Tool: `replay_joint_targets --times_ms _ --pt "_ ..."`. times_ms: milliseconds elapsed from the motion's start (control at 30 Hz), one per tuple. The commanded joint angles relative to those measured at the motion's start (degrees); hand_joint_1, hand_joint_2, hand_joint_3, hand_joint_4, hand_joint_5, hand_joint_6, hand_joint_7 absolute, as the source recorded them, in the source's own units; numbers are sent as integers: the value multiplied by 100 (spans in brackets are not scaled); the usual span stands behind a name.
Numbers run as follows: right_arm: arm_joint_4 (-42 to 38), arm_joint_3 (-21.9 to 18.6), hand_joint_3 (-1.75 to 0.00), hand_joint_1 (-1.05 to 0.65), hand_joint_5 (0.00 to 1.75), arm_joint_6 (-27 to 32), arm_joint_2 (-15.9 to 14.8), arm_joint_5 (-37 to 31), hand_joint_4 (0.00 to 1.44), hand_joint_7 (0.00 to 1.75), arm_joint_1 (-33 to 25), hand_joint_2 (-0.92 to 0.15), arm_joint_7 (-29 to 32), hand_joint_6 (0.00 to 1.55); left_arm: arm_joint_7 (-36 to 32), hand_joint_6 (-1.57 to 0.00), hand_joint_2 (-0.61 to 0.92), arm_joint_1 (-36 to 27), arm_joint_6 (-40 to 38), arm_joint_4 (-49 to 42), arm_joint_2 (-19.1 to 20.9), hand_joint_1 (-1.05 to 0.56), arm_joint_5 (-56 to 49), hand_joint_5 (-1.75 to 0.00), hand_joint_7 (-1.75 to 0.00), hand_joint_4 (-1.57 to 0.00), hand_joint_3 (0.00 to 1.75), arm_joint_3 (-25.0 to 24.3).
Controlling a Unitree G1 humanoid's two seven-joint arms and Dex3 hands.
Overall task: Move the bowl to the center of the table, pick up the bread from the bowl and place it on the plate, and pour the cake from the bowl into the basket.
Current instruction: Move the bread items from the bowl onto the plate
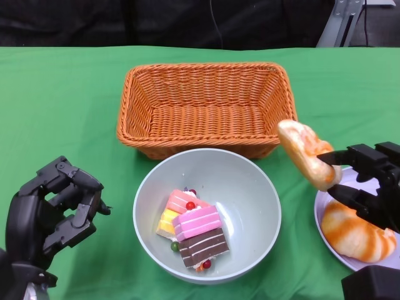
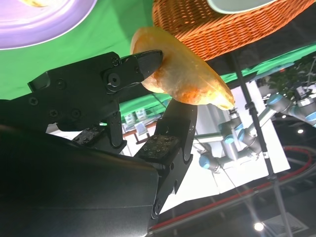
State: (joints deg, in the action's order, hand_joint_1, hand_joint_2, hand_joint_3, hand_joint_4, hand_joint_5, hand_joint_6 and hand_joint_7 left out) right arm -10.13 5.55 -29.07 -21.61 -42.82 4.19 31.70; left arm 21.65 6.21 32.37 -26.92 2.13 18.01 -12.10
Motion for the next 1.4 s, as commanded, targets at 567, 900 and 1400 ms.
replay_joint_targets --times_ms 567,900,1400 --pt "48 -574 0 -14 134 18 -107 166 79 59 -397 -87 393 99 -8 -78 69 146 90 -195 161 -4 -26 -164 -130 -74 87 -97" --pt "-122 -678 -1 -13 141 -91 -164 291 78 60 -431 -88 447 99 94 -77 69 185 81 -255 160 -5 65 -163 -128 -73 86 -142" --pt "-540 -889 0 -11 154 -167 -331 200 78 64 -740 -86 1052 100 70 -77 69 201 52 -263 238 -5 24 -164 -130 -74 85 -189"
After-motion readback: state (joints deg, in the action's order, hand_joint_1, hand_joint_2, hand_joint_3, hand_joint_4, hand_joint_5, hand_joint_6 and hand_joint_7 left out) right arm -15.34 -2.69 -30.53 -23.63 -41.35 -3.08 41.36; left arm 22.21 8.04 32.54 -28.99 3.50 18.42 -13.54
